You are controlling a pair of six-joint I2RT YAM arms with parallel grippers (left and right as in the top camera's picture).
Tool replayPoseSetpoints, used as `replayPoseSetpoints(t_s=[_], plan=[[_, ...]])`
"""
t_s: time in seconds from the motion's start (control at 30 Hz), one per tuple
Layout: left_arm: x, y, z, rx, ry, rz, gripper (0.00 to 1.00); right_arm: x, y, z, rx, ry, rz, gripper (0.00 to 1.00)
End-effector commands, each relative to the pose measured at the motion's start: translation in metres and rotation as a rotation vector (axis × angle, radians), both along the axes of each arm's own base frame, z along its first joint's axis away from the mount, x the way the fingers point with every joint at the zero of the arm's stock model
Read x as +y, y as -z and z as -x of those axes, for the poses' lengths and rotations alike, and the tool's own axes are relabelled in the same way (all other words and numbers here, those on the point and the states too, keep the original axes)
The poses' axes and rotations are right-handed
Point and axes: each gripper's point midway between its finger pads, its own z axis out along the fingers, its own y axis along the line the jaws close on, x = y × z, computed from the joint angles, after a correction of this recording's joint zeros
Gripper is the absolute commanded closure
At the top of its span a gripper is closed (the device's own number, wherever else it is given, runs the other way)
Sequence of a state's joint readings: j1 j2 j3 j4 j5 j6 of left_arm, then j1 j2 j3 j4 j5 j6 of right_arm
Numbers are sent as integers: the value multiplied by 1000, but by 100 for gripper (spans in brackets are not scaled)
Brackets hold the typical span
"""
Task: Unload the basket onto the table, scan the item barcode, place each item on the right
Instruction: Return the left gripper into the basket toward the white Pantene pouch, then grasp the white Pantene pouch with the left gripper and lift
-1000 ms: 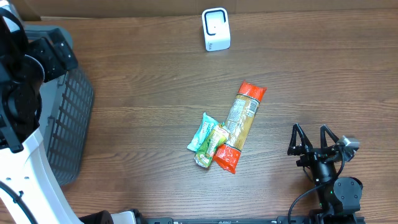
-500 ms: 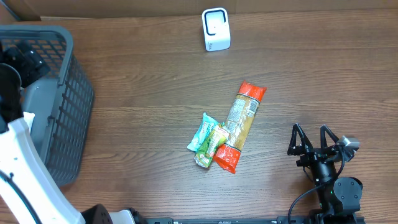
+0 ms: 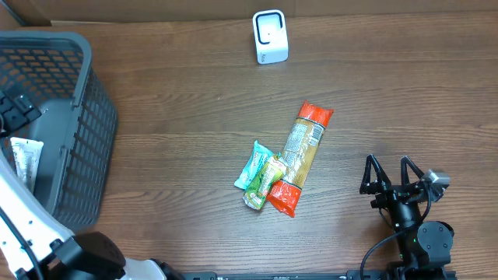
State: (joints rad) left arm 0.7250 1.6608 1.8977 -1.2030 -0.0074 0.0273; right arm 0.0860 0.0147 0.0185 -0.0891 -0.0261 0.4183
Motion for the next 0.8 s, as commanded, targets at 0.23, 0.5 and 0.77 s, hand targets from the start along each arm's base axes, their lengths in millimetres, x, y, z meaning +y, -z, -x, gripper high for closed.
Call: replayPoseSetpoints(t_s=[0.23,0.5,0.77], plan=[[23,87,-9,146,166,155,10,1,1,0,-8,-6,0,0],[50,137,0,229,113,218,0,1,1,0,-8,-6,0,0],[64,177,10,331,77,243,0,1,1,0,-8,-6,0,0]])
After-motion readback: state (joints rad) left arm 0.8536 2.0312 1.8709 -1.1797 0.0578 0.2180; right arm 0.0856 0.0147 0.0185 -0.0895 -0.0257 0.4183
